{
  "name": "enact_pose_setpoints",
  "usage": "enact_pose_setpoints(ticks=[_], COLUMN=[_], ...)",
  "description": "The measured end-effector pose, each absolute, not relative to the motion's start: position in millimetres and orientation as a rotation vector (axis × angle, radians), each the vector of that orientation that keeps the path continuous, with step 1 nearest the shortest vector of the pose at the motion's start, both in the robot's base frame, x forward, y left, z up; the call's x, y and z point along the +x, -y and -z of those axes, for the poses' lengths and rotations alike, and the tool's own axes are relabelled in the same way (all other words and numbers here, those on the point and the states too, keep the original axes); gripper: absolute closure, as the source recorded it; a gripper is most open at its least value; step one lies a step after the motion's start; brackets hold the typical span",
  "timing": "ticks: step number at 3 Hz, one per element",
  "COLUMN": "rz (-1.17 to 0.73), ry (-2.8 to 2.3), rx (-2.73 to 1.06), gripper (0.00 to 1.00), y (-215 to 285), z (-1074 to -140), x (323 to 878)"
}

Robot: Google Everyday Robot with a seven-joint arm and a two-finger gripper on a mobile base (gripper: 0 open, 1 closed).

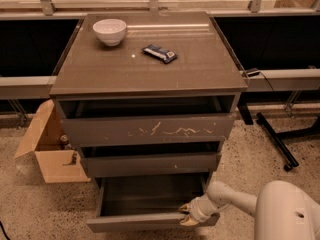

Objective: Open bottom drawer

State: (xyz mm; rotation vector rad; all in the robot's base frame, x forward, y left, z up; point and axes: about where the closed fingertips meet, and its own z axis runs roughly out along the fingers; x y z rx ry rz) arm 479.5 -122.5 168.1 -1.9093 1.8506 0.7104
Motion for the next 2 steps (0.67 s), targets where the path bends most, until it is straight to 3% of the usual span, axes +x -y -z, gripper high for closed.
enact_pose_setpoints(ticks=[1,2], rz=[-0.710,-0.710], ry=[-1.851,-1.851], rx=[-1.909,-1.909], gripper=[0.53,0.29], y=[122.6,122.6], z=[-168.1,-168.1], x=[479.5,479.5])
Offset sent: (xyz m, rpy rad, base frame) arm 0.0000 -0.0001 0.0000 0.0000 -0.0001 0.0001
